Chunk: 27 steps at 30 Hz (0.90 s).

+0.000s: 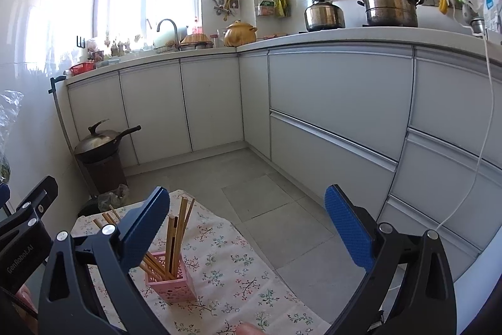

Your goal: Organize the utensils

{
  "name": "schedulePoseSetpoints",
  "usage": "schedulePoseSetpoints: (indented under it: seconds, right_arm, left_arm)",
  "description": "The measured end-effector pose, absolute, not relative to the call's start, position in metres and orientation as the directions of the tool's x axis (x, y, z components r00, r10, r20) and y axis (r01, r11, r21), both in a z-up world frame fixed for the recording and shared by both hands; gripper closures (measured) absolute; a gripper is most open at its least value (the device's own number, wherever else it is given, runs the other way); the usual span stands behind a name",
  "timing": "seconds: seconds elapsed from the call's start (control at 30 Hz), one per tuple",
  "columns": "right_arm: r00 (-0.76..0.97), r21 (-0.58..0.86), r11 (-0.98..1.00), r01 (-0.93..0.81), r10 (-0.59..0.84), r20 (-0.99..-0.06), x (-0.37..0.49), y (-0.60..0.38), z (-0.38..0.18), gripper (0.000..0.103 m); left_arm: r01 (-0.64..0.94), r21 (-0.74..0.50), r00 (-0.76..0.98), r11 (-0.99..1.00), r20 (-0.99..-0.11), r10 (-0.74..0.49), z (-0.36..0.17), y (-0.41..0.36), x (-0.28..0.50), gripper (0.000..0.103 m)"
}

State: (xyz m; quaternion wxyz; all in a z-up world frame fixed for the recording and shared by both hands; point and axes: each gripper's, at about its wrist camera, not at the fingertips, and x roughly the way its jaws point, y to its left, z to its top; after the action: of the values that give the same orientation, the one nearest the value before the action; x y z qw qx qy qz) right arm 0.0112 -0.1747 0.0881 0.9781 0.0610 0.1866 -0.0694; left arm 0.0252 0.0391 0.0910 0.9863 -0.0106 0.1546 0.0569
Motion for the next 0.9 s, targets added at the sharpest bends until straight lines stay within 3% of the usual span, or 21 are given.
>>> schedulePoseSetpoints:
  seconds: [0.9]
  right_arm:
    - [0.908,0.094,0.981,0.171,-0.119,-0.402,0.0155,-0.1832,0.0841,0.007]
  left_arm:
    - [-0.114,0.012,0.938,0.993,-0.328,0.112,0.0818,0.0329,0.0336,0.007]
